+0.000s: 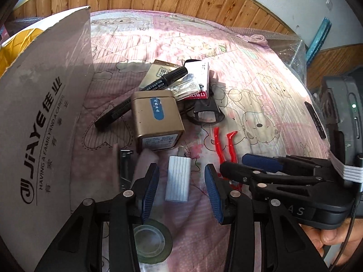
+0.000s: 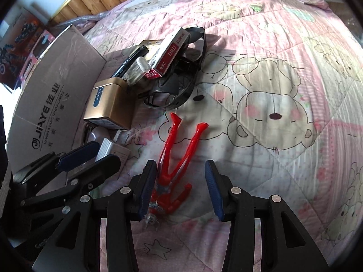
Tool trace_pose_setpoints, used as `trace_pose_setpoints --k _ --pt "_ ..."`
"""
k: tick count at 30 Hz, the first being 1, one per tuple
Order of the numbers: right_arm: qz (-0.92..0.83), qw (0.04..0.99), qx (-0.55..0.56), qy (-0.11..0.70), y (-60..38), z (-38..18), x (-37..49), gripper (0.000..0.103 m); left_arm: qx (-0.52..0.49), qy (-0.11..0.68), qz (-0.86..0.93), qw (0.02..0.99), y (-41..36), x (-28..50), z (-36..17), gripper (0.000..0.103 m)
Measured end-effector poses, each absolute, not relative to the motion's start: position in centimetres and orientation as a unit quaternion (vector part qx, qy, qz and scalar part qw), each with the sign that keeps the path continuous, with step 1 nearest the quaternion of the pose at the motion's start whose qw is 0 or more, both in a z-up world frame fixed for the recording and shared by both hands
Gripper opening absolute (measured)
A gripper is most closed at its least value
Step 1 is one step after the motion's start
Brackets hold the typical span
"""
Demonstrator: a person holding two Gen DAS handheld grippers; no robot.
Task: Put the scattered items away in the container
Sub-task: 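Grasp the white plug charger with the left tool while the right tool grasps the red toy figure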
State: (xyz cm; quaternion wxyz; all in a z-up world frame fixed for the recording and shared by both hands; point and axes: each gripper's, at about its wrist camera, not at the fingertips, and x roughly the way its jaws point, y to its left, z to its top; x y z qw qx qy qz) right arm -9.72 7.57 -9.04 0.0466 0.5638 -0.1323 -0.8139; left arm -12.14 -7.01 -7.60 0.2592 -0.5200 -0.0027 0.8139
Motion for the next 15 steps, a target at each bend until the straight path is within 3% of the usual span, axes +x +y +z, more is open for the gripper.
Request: trace_pose_setpoints --k 4,9,11,13,15 --pt "-0.805 0.075 0.573 -0.133 7.5 -9.7 -9.0 0.045 -0.537 -0.007 0.801 0.264 -6.8 -12.7 -8.5 0.041" --pt "-0.808 0.083 0.569 -0.125 7.0 -10.0 -9.2 0.046 -0.531 0.025 0.810 0.248 -5.5 -13.8 -9.6 0.023" --pt "-0.815 0.082 0.561 -0.122 6.8 -10.2 -9.4 0.045 -0.533 0.023 0.809 0.245 -5.5 -14.1 -9.4 0.023" --pt "-0.821 0.074 0.556 -0.105 6.3 -10.2 -9.2 0.036 -0.534 0.023 0.812 0.236 -5.9 -14.0 -9.0 0.023" --pt "-0.825 0.069 0.552 -0.098 6.0 -10.1 -9.1 0.033 -0.534 0.014 0.814 0.227 -6.4 -13.9 -8.4 0.023"
